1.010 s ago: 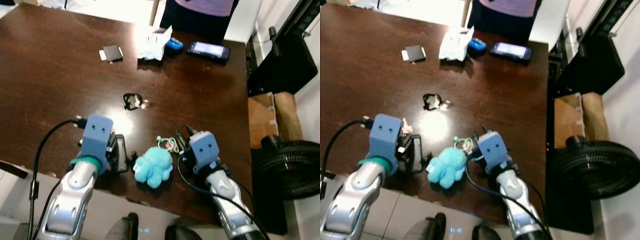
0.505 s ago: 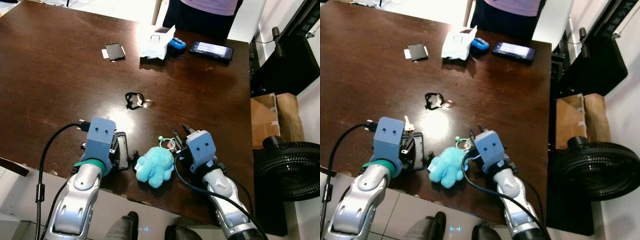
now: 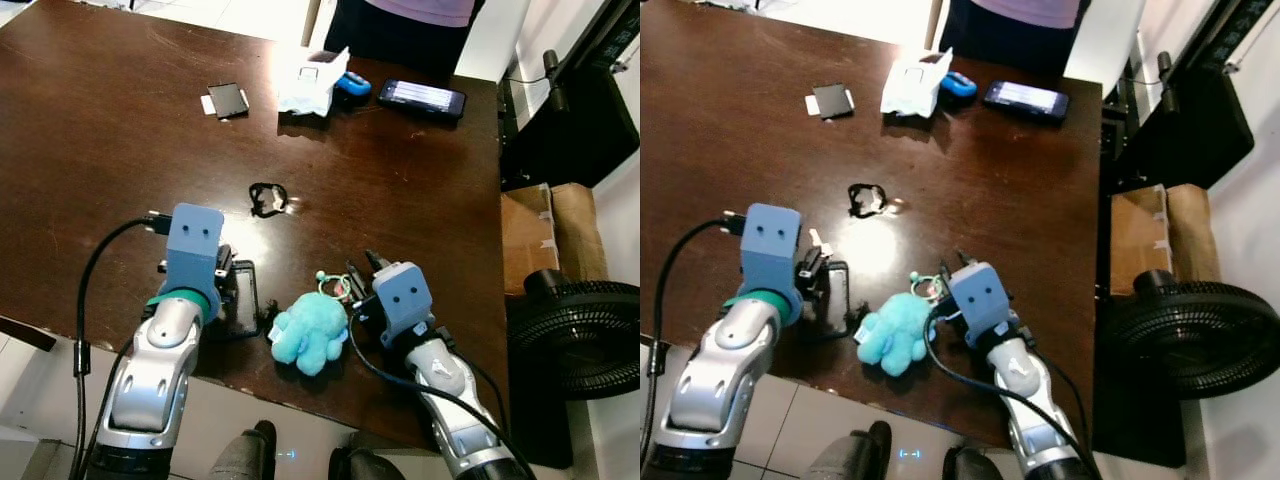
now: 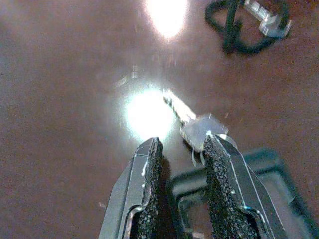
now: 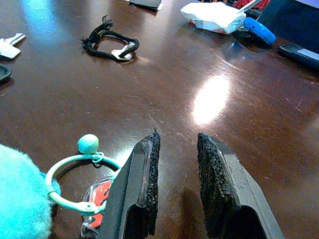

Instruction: Hang keys on a hook

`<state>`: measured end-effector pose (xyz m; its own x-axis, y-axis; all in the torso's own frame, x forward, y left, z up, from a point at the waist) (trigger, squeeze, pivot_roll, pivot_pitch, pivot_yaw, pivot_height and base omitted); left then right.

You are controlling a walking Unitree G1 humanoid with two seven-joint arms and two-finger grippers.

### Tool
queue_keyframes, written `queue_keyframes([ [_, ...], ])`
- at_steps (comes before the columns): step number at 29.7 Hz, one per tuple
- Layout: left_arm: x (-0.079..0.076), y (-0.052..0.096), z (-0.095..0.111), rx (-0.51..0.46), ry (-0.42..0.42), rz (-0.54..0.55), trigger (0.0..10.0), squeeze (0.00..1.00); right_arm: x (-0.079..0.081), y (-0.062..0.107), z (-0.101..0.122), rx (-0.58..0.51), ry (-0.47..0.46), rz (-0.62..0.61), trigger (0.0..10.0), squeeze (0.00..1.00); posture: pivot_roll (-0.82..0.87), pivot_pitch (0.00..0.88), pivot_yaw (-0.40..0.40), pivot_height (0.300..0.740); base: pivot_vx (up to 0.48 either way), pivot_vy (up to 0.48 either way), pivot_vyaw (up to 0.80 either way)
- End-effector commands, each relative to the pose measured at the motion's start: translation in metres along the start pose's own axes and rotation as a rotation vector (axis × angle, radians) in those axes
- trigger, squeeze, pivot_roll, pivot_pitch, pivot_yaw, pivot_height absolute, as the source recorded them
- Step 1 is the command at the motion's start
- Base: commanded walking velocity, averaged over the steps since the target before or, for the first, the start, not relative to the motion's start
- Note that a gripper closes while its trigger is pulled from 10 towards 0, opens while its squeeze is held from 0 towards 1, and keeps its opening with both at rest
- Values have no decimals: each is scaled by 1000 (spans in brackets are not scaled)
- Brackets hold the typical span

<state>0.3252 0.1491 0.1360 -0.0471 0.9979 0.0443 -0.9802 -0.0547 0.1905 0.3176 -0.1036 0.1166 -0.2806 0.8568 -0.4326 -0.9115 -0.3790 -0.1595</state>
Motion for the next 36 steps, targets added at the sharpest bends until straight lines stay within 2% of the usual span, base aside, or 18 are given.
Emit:
queue_keyframes([
  [1,0,-1,-12,35,-16,8,10000,0,4,5,-8,31,-6,9,10000,0,75,181,72,740,0,0,0],
  [4,-5,-8,-14,63,-13,-17,10000,0,6,3,-7,27,-7,18,10000,0,75,181,72,740,0,0,0],
  [8,-7,-9,-14,70,-6,-30,10000,0,5,3,-6,26,-6,18,10000,0,75,181,72,740,0,0,0],
  [10,-21,-8,-11,112,137,-110,10000,0,4,4,-8,30,-4,17,10000,0,74,172,68,740,0,0,0],
  [11,-21,-8,-11,112,137,-110,10000,0,4,4,-8,30,-4,17,10000,0,74,172,68,740,0,0,0],
  [12,-26,-7,-8,117,177,-132,10000,0,4,4,-9,31,-2,18,10000,0,73,171,67,740,0,0,0],
  [14,-29,-8,-6,106,159,-137,10000,0,4,5,-9,32,-2,18,10000,0,73,171,67,740,0,0,0],
  [16,-30,-8,-5,81,82,-127,10000,0,5,4,-9,31,-1,19,10000,0,67,166,70,740,0,0,0],
  [25,-33,-8,-12,82,26,-106,10000,0,5,4,-9,31,0,17,10000,0,70,165,71,740,0,0,0],
  [26,-32,-10,-17,86,6,-86,9569,0,5,4,-9,31,0,18,10000,0,70,165,71,740,0,0,0],
  [27,-32,-10,-17,86,6,-86,9569,0,5,4,-9,31,0,18,10000,0,70,165,71,740,0,0,0],
  [28,-28,-11,-25,98,-24,-49,1412,0,5,4,-9,31,0,19,10000,0,66,168,70,740,0,0,0],
  [29,-28,-11,-25,98,-24,-49,1412,0,5,4,-9,31,0,19,10000,0,66,168,70,740,0,0,0],
  [30,-25,-11,-30,110,-42,-25,0,0,5,4,-9,31,0,20,10000,0,66,168,70,740,0,0,0],
  [36,-17,-10,-42,139,-84,15,0,0,5,5,-9,33,0,20,10000,0,67,174,70,740,0,0,0],
])
Point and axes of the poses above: a point about 5 cm out from each wrist's last joint towards the gripper, its own y axis pointing back from the gripper into the wrist, its own z axis along the axis of the wrist's last joint, x = y × z, the point moved 3 cm from there along -y, pointing out of the wrist towards the gripper, and after that the axes turned 7 degrees about y, right-handed, at the moved point
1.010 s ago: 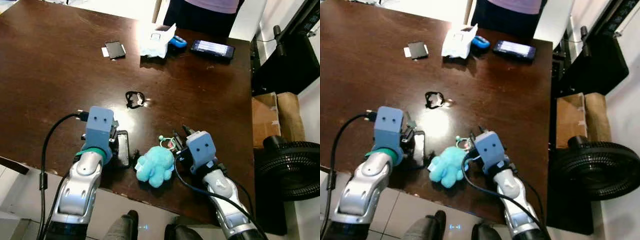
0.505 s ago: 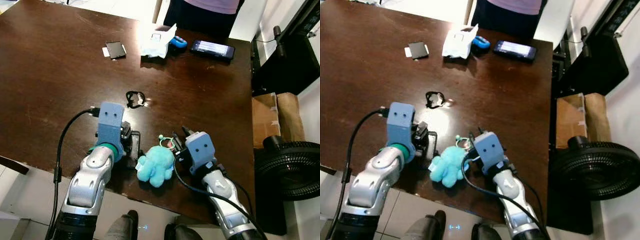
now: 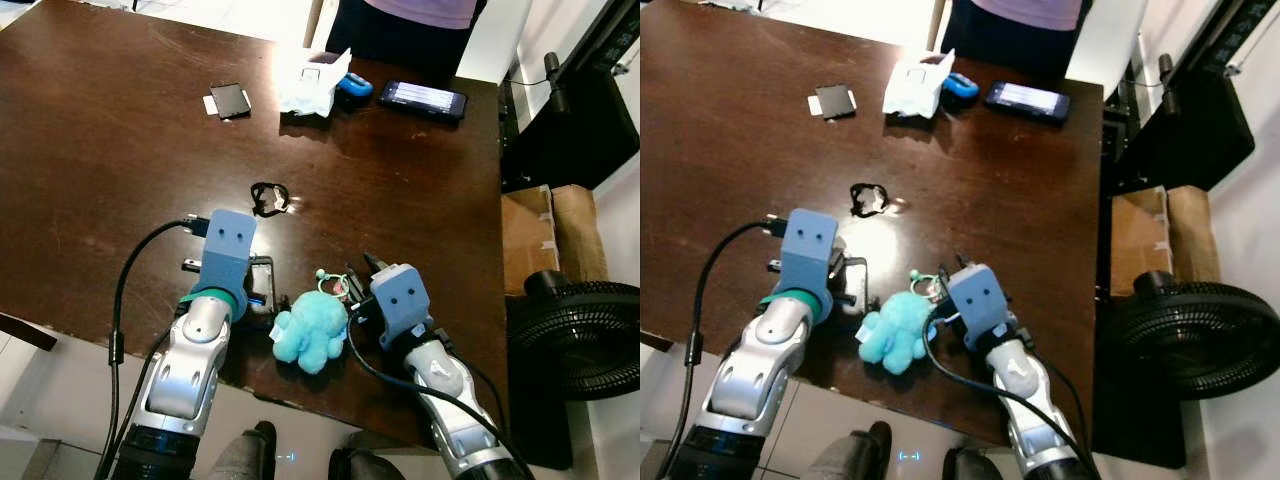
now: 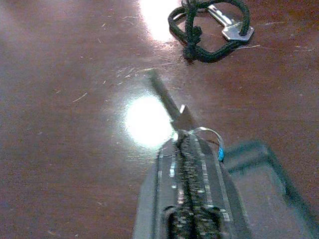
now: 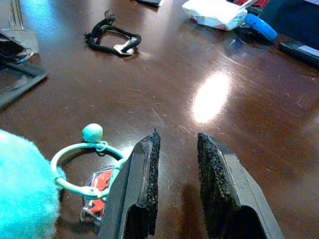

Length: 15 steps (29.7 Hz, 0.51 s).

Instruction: Hang keys on a hook

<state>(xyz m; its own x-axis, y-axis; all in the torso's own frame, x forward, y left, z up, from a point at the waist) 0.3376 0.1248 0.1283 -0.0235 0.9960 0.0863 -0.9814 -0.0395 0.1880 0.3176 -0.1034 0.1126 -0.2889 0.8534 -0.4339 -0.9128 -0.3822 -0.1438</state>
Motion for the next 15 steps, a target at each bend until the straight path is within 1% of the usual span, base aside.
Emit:
queue_keyframes([
  [1,7,4,-40,149,-43,33,0,0,3,5,-6,20,0,11,10000,0,67,174,70,740,0,0,0],
  [8,8,4,-41,147,-48,40,0,0,3,4,-6,20,0,12,10000,0,68,176,69,740,0,0,0],
  [10,10,3,-39,138,-38,48,0,0,3,4,-6,20,0,12,10000,0,69,176,68,740,0,0,0],
  [12,14,1,1,-10,43,50,0,0,3,3,-6,18,-1,10,10000,0,72,178,68,740,0,0,0],
  [13,14,1,1,-10,43,50,0,0,3,3,-6,18,-1,10,10000,0,72,178,68,740,0,0,0],
  [15,19,2,39,-143,111,48,0,0,3,2,-5,16,-2,9,10000,0,74,177,70,740,0,0,0],
])
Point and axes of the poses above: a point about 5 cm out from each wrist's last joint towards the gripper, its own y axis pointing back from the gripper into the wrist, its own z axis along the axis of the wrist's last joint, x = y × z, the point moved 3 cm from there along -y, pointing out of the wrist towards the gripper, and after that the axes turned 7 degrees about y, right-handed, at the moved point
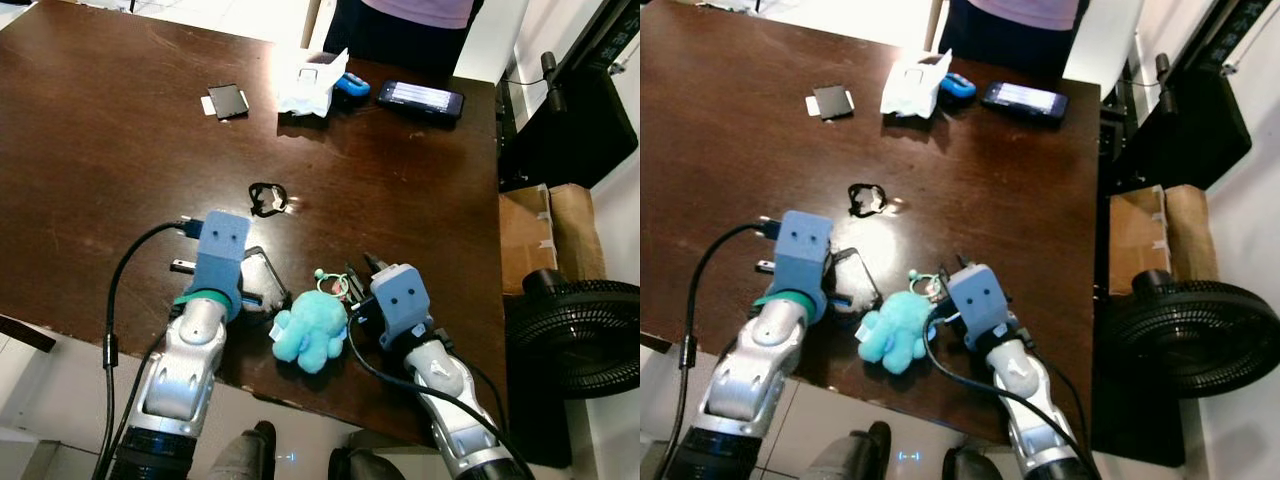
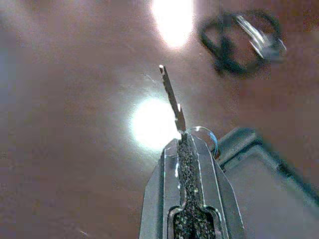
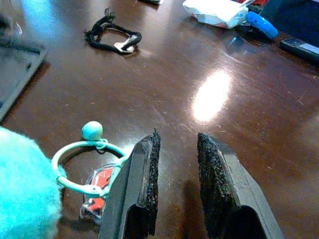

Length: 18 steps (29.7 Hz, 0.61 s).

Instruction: Hang keys on a hook

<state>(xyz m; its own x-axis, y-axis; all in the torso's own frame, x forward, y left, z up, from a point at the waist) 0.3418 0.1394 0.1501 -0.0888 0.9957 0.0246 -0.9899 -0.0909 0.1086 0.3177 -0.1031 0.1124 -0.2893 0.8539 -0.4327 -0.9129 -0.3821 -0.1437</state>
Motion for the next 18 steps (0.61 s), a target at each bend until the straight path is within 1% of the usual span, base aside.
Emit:
queue_keyframes([
  [1,1,1,18,-64,43,-8,0,0,3,2,-5,16,0,9,10000,0,74,177,70,740,0,0,0],
  [2,2,2,39,-135,71,-34,0,0,3,2,-4,14,-1,8,10000,0,74,177,71,740,0,0,0],
  [3,2,7,63,-218,95,-77,4706,0,3,2,-3,10,-2,5,10000,0,76,176,76,740,0,0,0],
  [4,2,7,63,-218,95,-77,4706,0,3,2,-3,10,-2,5,10000,0,76,176,76,740,0,0,0],
  [5,2,12,77,-271,106,-109,4706,0,3,1,-2,8,-2,4,10000,0,76,176,76,740,0,0,0],
  [6,1,20,94,-337,101,-156,10000,0,2,1,-1,3,-5,-1,10000,0,78,175,79,740,0,0,0],
  [7,1,29,107,-384,94,-202,10000,0,1,1,0,-1,-7,-5,10000,0,78,175,79,740,0,0,0],
  [8,0,34,115,-410,88,-231,10000,0,1,1,1,-3,-9,-6,10000,0,78,175,79,740,0,0,0],
  [9,0,34,115,-410,88,-231,10000,0,1,1,1,-3,-9,-6,10000,0,78,175,79,740,0,0,0],
  [10,-2,40,119,-428,56,-261,10000,0,1,0,1,-5,-10,-8,10000,0,89,175,79,740,0,0,0],
  [11,-6,43,118,-426,13,-284,10000,0,1,-2,2,-7,-10,-11,10000,0,89,175,79,740,0,0,0],
  [12,-6,43,118,-426,13,-284,10000,0,1,-2,2,-7,-10,-11,10000,0,89,175,79,740,0,0,0],
  [13,-9,45,116,-421,-22,-298,10000,0,-1,-4,4,-14,-10,-16,10000,0,96,176,79,740,0,0,0],
  [15,-9,45,116,-421,-22,-298,10000,0,-1,-4,4,-14,-10,-16,10000,0,96,176,79,740,0,0,0],
  [16,-13,46,113,-408,-29,-311,10000,0,-7,-11,15,-48,-29,-22,10000,0,96,176,79,740,0,0,0],
  [17,-13,46,113,-408,-29,-311,10000,0,-7,-11,15,-48,-29,-22,10000,0,96,176,79,740,0,0,0],
  [18,-18,48,110,-397,-19,-326,10000,0,-14,-18,35,-110,-60,-2,10000,0,92,179,71,740,0,0,0],
])
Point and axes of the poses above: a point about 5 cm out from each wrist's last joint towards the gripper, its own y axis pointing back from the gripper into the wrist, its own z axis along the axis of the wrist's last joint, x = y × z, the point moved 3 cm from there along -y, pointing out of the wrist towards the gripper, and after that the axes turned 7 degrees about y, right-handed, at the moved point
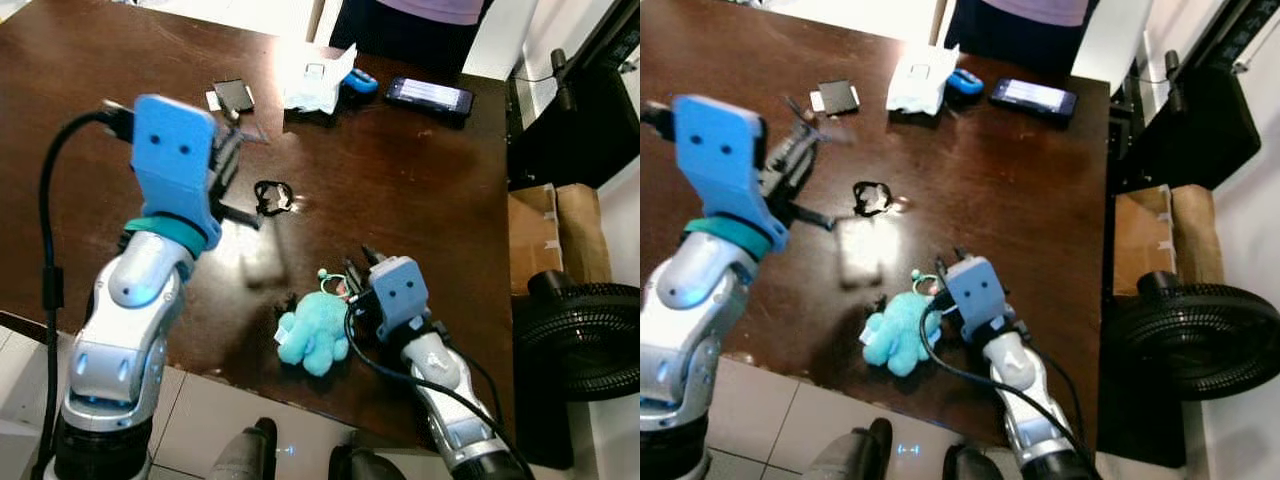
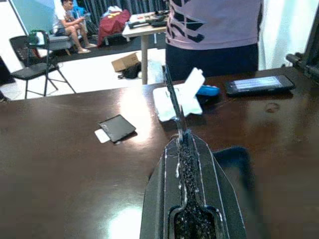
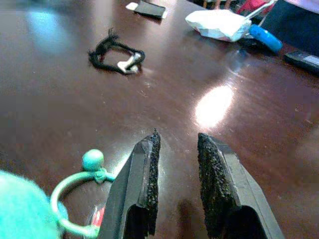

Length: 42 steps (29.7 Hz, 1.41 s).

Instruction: Hang keys on a hook

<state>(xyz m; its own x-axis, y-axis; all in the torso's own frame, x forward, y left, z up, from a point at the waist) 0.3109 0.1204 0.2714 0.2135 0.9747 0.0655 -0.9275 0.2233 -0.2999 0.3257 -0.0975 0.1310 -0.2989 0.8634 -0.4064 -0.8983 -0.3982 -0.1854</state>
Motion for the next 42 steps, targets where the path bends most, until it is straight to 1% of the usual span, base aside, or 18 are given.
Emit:
queue_keyframes([
  [1,-6,3,-6,28,0,-17,10000,0,-8,-7,19,-63,-30,-2,10000,0,92,179,71,740,0,0,0],
  [2,-9,4,-7,35,21,-26,10000,0,-13,-10,39,-128,-55,36,10000,0,92,179,71,740,0,0,0],
  [4,-9,4,-7,35,21,-26,10000,0,-13,-10,39,-128,-55,36,10000,0,92,179,71,740,0,0,0],
  [6,-12,5,-7,47,47,-37,10000,0,-19,-5,66,-207,-112,104,10000,0,93,180,65,740,0,0,0],
  [11,-12,6,-7,50,53,-39,10000,0,-20,-1,71,-218,-130,122,10000,0,93,180,65,740,0,0,0],
  [12,-14,7,-7,56,58,-46,10000,0,-24,3,74,-222,-192,116,10000,0,87,184,62,740,0,0,0],
  [13,-14,7,-7,56,58,-46,10000,0,-24,3,74,-222,-192,116,10000,0,87,184,62,740,0,0,0],
  [14,-16,6,-8,63,64,-57,10000,0,-22,3,67,-189,-214,135,10000,1000,76,182,73,740,0,0,0],
  [18,-19,6,-8,70,69,-75,10000,0,-4,7,54,-127,-229,241,10000,1000,78,181,79,740,0,0,0],
  [19,-20,5,-8,71,69,-79,10000,0,10,13,50,-113,-211,336,10000,1000,78,181,80,740,0,0,0],
  [21,-20,5,-8,71,69,-79,10000,0,10,13,50,-113,-211,336,10000,1000,78,181,80,740,0,0,0],
  [23,-20,5,-7,71,68,-79,10000,0,34,32,52,-105,-211,548,10000,1000,86,181,79,740,0,0,0],
  [24,-20,5,-7,71,68,-79,10000,0,34,32,52,-105,-211,548,10000,1000,86,181,79,740,0,0,0],
  [27,-20,5,-7,75,72,-75,10000,0,47,49,49,-61,-212,699,10000,1000,87,183,78,740,0,0,0],
  [32,-20,6,-7,79,76,-74,10000,0,54,57,41,-5,-209,759,10000,1000,87,185,75,740,0,0,0],
  [33,-21,7,-6,80,78,-74,10000,0,59,63,27,53,-173,791,10000,0,92,185,71,740,0,0,0],
  [38,-20,7,-6,81,81,-71,10000,0,64,75,6,139,-133,829,10000,0,94,186,69,740,0,0,0],
  [42,-20,8,-7,84,85,-67,10000,0,61,79,-9,200,-120,786,10000,0,94,185,65,740,0,0,0],
])
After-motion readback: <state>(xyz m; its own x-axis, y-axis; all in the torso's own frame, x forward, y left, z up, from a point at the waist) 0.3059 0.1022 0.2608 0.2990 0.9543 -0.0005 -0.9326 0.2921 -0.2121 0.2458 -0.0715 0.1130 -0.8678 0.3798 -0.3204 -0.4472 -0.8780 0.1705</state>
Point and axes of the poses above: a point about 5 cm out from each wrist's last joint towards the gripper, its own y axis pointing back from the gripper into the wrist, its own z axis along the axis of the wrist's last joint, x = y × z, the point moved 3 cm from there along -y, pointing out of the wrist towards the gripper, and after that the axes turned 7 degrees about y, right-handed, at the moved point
